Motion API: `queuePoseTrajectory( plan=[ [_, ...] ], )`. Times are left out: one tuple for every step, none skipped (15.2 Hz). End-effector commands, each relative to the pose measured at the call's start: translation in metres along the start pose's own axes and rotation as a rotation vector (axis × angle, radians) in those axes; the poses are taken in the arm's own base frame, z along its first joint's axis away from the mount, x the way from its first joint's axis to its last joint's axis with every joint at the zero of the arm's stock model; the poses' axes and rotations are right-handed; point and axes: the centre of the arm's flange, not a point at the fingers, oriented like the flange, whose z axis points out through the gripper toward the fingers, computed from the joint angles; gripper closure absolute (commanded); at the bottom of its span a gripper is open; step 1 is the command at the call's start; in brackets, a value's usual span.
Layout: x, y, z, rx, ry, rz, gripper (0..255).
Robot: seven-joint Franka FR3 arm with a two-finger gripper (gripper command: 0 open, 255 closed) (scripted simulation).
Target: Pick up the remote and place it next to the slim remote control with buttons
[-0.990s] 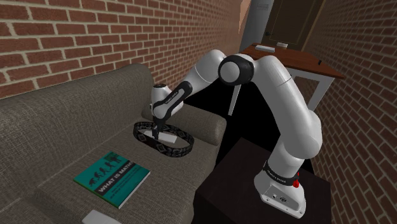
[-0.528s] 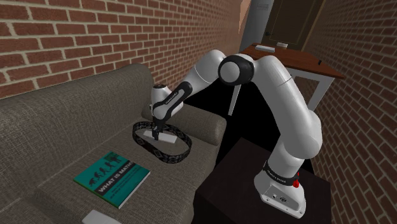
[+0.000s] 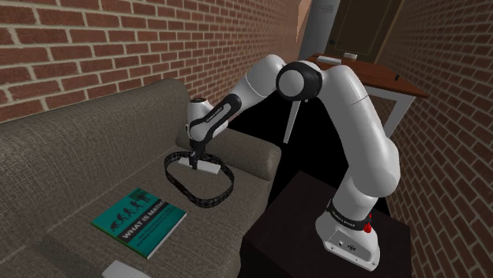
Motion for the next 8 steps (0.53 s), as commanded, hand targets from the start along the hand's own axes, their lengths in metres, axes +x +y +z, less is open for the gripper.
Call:
queuePoseTrajectory(
  plan=[
    [-0.001, 0.0, -0.011, 0.0, 0.0, 0.0, 255],
    [-0.001, 0.0, -0.016, 0.0, 0.0, 0.0, 255],
    [-0.001, 0.0, -0.022, 0.0, 0.0, 0.0, 255],
    [-0.001, 0.0, -0.027, 0.0, 0.0, 0.0, 255],
    [-0.001, 0.0, -0.032, 0.0, 0.0, 0.0, 255],
    [-0.001, 0.0, -0.038, 0.0, 0.0, 0.0, 255],
    [-0.001, 0.0, -0.043, 0.0, 0.0, 0.0, 255],
    [-0.001, 0.0, -0.048, 0.0, 0.0, 0.0, 255]
  ],
)
